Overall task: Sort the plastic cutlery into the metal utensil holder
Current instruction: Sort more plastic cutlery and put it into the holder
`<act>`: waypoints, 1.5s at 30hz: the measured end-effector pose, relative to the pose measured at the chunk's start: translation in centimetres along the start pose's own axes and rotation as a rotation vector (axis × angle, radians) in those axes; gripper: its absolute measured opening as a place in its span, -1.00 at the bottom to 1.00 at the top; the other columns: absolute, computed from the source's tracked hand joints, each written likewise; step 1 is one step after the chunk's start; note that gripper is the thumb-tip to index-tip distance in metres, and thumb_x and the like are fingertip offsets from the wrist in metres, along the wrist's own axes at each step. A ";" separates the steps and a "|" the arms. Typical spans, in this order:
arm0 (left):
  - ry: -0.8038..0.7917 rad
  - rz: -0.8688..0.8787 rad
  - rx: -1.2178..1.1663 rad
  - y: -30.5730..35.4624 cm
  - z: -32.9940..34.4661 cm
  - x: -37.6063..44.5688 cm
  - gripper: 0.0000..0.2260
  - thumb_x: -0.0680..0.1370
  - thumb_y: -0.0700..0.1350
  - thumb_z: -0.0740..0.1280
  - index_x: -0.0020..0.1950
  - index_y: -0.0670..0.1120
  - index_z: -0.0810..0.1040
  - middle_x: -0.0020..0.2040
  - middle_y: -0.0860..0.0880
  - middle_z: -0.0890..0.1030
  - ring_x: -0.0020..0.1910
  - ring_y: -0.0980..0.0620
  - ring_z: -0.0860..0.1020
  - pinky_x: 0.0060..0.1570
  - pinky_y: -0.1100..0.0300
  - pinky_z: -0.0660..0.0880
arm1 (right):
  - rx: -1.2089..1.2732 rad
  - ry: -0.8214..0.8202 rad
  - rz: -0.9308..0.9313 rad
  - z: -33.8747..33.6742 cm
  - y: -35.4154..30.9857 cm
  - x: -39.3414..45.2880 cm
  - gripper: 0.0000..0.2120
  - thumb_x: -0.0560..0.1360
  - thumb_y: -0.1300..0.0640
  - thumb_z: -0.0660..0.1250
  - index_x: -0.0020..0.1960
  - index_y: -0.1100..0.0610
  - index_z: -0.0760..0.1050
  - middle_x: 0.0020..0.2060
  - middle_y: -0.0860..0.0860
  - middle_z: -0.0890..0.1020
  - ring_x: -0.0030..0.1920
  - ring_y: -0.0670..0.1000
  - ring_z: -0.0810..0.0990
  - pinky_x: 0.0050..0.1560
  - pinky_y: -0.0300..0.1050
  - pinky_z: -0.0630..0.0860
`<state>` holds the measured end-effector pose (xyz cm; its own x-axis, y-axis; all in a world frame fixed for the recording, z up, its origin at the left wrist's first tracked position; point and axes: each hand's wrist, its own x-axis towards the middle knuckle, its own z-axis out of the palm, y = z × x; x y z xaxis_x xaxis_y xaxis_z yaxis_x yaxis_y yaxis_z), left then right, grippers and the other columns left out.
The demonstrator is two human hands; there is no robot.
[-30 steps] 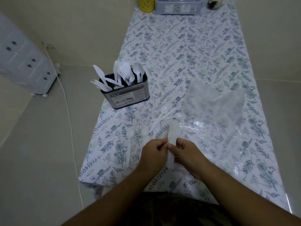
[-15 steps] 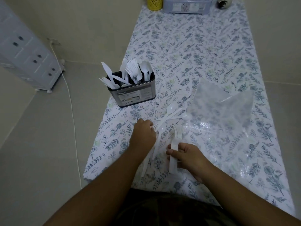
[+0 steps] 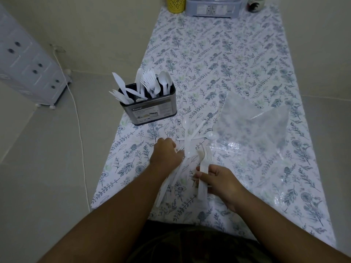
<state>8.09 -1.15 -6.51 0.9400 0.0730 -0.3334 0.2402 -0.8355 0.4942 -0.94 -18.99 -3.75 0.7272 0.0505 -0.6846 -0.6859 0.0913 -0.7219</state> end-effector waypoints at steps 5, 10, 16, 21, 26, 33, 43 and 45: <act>-0.007 0.023 0.062 0.8 0.2 0.4 -0.87 0.47 -0.05 0.46 -0.06 -0.07 0.63 0.09 -0.10 0.47 0.08 -0.06 0.51 -0.01 -0.05 0.60 | -0.029 -0.006 0.004 0.3 0.2 -0.1 -0.87 0.54 0.22 0.45 0.08 0.14 0.69 -0.06 0.10 0.77 -0.04 0.05 0.73 -0.09 -0.09 0.65; 0.083 0.034 -0.208 0.1 -1.7 -0.3 -0.92 0.50 -0.20 0.42 -0.15 -0.04 0.58 -0.16 0.02 0.60 -0.18 0.05 0.57 -0.22 0.19 0.54 | -0.059 0.001 -0.025 0.3 -0.3 -0.3 -0.89 0.54 0.20 0.46 0.06 0.14 0.70 -0.08 0.09 0.77 -0.01 0.11 0.74 0.03 0.03 0.68; 0.108 0.233 -0.433 -1.1 -6.9 -2.3 -0.93 0.54 -0.16 0.44 -0.01 -0.02 0.70 -0.14 0.11 0.67 -0.18 0.24 0.59 -0.17 0.48 0.47 | -0.192 0.032 -0.162 0.4 -2.8 -0.5 -0.92 0.55 0.15 0.43 0.01 0.07 0.70 -0.12 0.02 0.77 -0.03 0.07 0.74 0.05 0.00 0.64; -0.225 0.226 -0.531 -1.1 -8.1 -3.5 -0.87 0.56 -0.20 0.42 0.06 -0.06 0.72 -0.16 -0.01 0.72 -0.19 0.10 0.67 -0.16 0.32 0.59 | -0.338 0.013 -0.269 0.7 -5.1 -0.2 -0.51 0.42 -0.12 0.47 0.05 0.30 0.59 -0.10 0.32 0.67 -0.22 0.15 0.62 -0.10 0.07 0.54; -0.163 0.141 -0.863 0.2 -6.0 -4.1 -0.85 0.55 -0.31 0.40 0.06 -0.15 0.70 -0.21 -0.05 0.72 -0.23 0.04 0.68 -0.12 0.26 0.61 | -0.281 -0.186 -0.140 1.7 -4.2 -0.9 -0.34 0.40 -0.20 0.52 0.11 0.38 0.51 0.01 0.42 0.62 -0.16 0.18 0.59 -0.12 0.09 0.49; 0.037 0.056 -0.969 1.2 -3.8 -5.2 -0.86 0.54 -0.29 0.42 0.08 -0.16 0.64 -0.13 -0.07 0.70 -0.22 0.03 0.67 -0.15 0.20 0.61 | -0.092 -0.243 -0.052 2.0 -3.2 -1.3 -0.86 0.57 0.29 0.39 0.11 0.24 0.63 0.00 0.18 0.75 -0.04 0.09 0.74 0.11 0.08 0.66; 0.005 -0.050 -0.720 2.0 -1.2 -8.8 -0.74 0.49 0.01 0.49 0.13 -0.05 0.60 -0.05 0.06 0.67 -0.18 0.22 0.65 -0.23 0.40 0.57 | -0.558 -0.032 -0.250 1.9 -2.9 -0.9 -0.66 0.55 0.21 0.42 -0.33 0.12 0.37 -0.49 -0.10 0.43 -0.49 -0.20 0.40 -0.39 -0.34 0.37; -0.008 -0.033 -0.658 2.1 -1.0 -9.1 -0.64 0.48 0.00 0.51 0.24 -0.03 0.58 0.00 0.11 0.65 -0.14 0.26 0.63 -0.28 0.48 0.51 | -0.790 0.004 -0.326 1.8 -2.3 -0.4 -0.76 0.55 0.17 0.41 -0.26 0.10 0.45 -0.43 -0.09 0.38 -0.44 -0.15 0.33 -0.37 -0.26 0.27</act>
<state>0.29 -3.07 -1.63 0.9285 0.0864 -0.3612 0.3690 -0.3255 0.8706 0.44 -17.46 -1.63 0.8925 0.1384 -0.4292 -0.2598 -0.6201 -0.7402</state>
